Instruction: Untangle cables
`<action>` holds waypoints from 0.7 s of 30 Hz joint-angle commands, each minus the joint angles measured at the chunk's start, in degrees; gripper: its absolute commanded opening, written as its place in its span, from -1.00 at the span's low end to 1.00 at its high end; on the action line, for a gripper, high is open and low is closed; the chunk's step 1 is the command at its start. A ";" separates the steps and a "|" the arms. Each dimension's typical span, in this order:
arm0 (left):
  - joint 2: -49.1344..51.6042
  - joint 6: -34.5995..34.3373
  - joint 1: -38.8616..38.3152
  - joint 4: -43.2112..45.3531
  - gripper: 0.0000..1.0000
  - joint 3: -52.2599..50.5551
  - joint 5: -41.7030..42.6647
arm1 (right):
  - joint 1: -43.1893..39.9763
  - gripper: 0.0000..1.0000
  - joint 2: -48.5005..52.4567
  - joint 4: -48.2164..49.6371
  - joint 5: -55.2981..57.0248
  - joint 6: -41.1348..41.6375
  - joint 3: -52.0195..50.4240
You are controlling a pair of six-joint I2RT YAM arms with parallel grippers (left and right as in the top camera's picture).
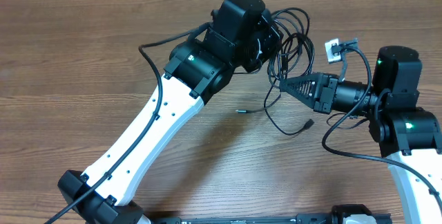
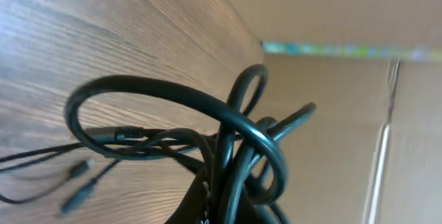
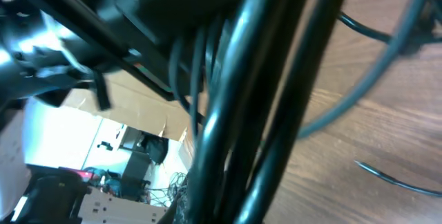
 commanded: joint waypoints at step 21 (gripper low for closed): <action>-0.24 19.85 2.16 2.21 -0.92 0.79 -8.66 | 1.99 -0.73 -1.31 -19.80 40.87 22.36 0.66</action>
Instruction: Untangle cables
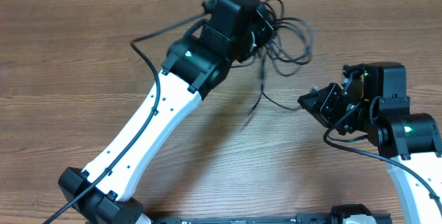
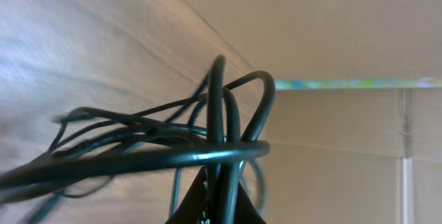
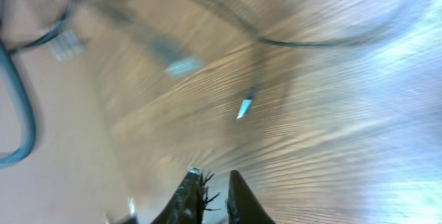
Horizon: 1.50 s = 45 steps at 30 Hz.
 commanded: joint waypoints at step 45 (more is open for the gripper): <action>-0.90 74.95 -1.01 -2.54 -0.92 0.98 36.50 | 0.00 -0.92 -0.48 12.41 -3.28 -20.11 0.20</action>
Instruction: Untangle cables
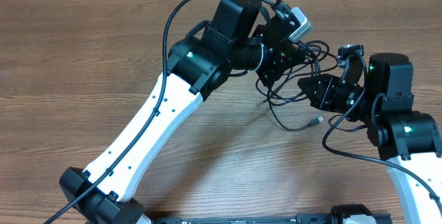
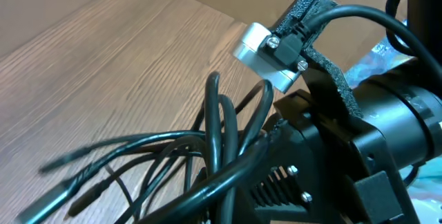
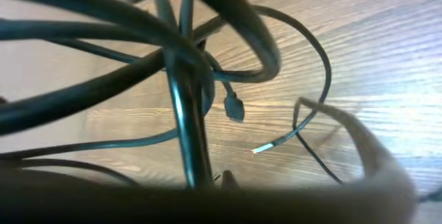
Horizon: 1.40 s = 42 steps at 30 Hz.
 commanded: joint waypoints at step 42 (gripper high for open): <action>-0.90 -63.17 0.39 -7.43 -0.92 0.98 -44.59 | 0.00 -0.92 -11.52 0.26 -4.37 3.80 0.20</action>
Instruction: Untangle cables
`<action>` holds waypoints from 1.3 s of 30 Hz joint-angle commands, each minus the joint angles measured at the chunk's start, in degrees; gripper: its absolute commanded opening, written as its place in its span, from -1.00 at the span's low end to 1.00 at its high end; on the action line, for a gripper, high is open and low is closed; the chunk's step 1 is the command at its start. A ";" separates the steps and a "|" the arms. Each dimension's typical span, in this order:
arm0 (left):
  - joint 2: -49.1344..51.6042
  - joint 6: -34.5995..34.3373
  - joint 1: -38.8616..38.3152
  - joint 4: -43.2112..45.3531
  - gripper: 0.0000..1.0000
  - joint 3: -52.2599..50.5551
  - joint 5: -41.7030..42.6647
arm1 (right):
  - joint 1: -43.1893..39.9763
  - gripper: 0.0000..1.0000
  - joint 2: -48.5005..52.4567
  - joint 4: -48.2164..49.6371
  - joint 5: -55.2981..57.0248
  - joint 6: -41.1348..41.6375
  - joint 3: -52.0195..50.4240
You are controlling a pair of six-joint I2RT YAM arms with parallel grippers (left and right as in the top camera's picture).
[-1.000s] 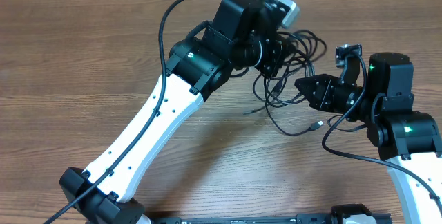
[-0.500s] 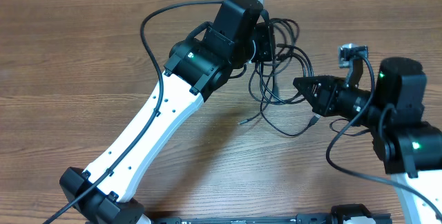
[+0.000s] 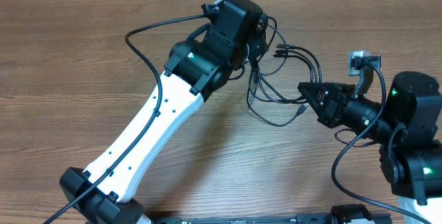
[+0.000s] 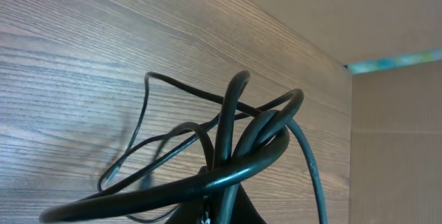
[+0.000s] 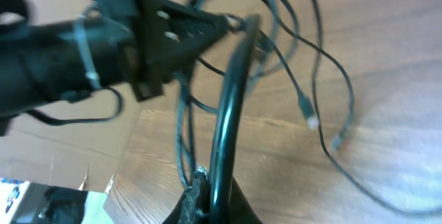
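A bundle of black cables (image 3: pixel 282 52) hangs between my two grippers over the wooden table. At the far middle my left gripper (image 3: pixel 257 39) is shut on the bundle, whose loops (image 4: pixel 238 124) rise from its jaws in the left wrist view. My right gripper (image 3: pixel 302 88) points left from the right side and is shut on one thick black cable (image 5: pixel 228 106). That cable runs up to the left gripper's fingertips (image 5: pixel 224 23). Thin strands with small plugs (image 5: pixel 308 104) trail down onto the table (image 3: pixel 83 58).
A cardboard wall (image 4: pixel 394 113) stands along the table's far edge, close behind the left gripper. Thin cable loops and a plug end (image 3: pixel 302 111) lie on the wood between the two arms. The left arm's white link (image 3: pixel 148 131) crosses the table's middle.
The left gripper has turned its wrist and moved back to the left and far side. The bundle, bunched between the grippers before, now spreads out, with the thick cable spanning both.
First both grippers were at the bundle, close together. Then the right gripper stood apart, holding nothing, while the left held the bundle at the far edge. Then the two met again at the bundle. Now the right is shut on one thick cable.
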 commanded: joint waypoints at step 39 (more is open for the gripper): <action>-0.92 6.86 1.14 3.98 -0.91 0.98 11.50 | 0.00 -0.92 -1.01 -0.28 7.23 9.46 0.20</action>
